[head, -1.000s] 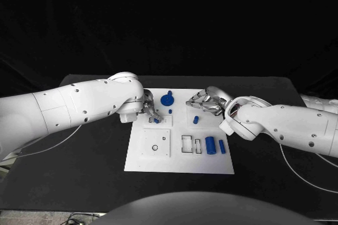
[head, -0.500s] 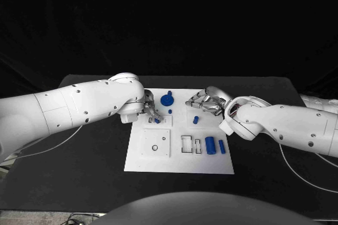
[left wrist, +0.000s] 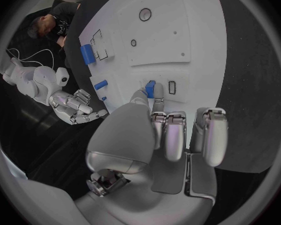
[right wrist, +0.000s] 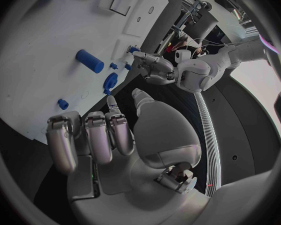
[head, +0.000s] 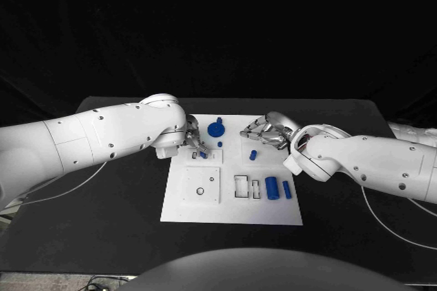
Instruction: Assemble the parts on the task board
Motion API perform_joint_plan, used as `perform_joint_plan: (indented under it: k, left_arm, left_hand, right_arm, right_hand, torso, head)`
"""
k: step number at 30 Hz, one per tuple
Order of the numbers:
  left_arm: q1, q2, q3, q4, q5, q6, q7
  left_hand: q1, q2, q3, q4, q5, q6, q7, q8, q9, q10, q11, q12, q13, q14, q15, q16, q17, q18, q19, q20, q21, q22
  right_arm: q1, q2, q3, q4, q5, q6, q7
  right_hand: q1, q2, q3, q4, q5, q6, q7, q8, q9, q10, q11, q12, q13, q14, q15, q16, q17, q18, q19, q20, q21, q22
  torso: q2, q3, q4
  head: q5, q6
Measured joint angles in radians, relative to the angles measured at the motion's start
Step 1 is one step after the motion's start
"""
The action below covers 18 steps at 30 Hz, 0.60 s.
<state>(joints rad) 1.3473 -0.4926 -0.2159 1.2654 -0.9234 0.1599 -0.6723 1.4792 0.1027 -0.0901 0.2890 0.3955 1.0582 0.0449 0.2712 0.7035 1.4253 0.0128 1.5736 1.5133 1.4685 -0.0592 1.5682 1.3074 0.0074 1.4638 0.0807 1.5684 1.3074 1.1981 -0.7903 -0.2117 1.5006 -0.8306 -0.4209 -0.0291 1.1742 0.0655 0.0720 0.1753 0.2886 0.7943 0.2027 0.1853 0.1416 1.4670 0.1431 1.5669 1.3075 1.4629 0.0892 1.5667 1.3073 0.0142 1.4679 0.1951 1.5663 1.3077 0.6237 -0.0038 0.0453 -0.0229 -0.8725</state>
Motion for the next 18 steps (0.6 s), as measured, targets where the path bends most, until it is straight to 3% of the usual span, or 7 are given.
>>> perform_joint_plan:
  k: [18]
  left_arm:
    - [0.000,0.003,0.000,-0.007,0.005,-0.005,0.018]
  left_hand:
    - [0.000,0.000,0.008,0.003,-0.007,0.002,0.002,0.003,0.002,0.000,0.000,0.001,0.000,0.000,0.000,0.000,0.000,0.000,0.000,0.000,0.000,0.000]
  right_arm:
    - [0.000,0.001,0.000,0.001,0.000,0.000,-0.001]
  right_hand:
    - [0.000,0.000,0.000,0.000,0.000,0.000,0.000,0.000,0.000,0.000,0.000,0.000,0.000,0.000,0.000,0.000,0.001,0.000,0.000,0.000,0.000,0.000]
  torso:
    - [0.000,0.0002,-0.0002]
  head:
    - [-0.001,0.000]
